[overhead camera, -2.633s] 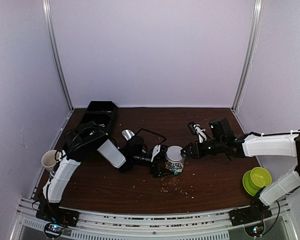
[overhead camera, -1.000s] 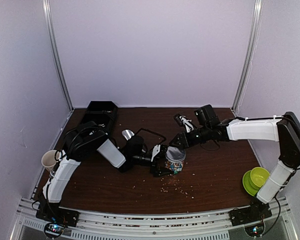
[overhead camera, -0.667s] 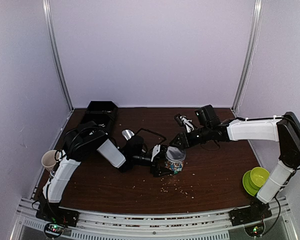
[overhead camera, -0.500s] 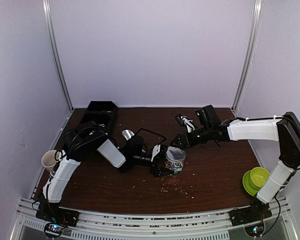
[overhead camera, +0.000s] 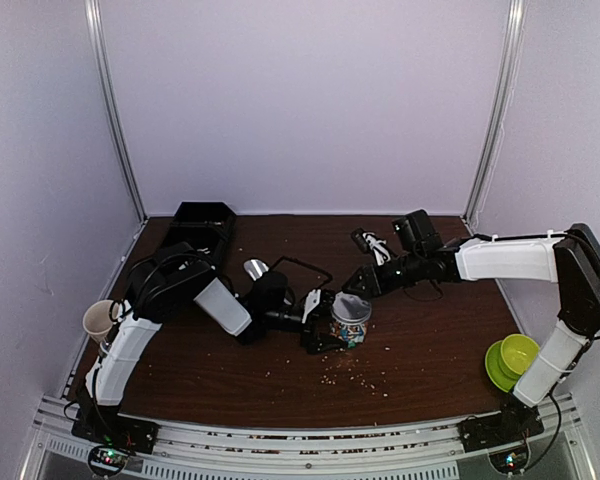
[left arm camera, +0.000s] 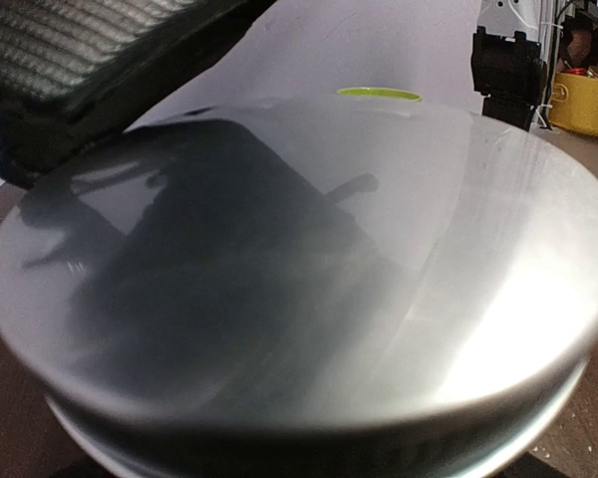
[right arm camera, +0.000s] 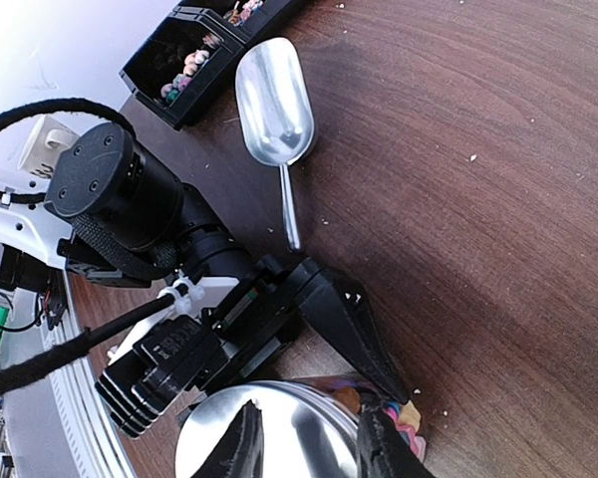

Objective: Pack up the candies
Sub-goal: Screw the box lid onto the packing box.

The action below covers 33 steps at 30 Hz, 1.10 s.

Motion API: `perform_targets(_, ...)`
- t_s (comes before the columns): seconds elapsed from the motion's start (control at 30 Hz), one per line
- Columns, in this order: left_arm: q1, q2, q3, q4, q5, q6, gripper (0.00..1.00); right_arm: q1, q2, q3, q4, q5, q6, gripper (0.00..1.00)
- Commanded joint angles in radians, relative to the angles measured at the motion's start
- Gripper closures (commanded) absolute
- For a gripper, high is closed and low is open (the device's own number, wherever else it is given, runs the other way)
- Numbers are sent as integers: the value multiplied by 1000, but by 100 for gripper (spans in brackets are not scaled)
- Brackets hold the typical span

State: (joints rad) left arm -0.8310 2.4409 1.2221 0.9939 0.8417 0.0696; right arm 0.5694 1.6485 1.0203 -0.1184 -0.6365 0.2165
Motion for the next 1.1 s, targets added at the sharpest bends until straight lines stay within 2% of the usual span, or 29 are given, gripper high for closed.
perform_targets(0.0, 17, 30, -12, -87, -34, 10, 12, -6, -10, -21, -3, -17, -14, 69)
perform_targets(0.6, 16, 33, -6, -95, -40, 3, 12, -6, -129, -159, -3, 10, 14, 83)
perform_targets(0.93, 18, 38, 5, -116, -59, 2, 12, -3, -272, -297, 0, 23, 57, 92)
perform_targets(1.07, 18, 37, 6, -120, -60, 2, 12, 9, -331, -321, -31, 36, 62, 92)
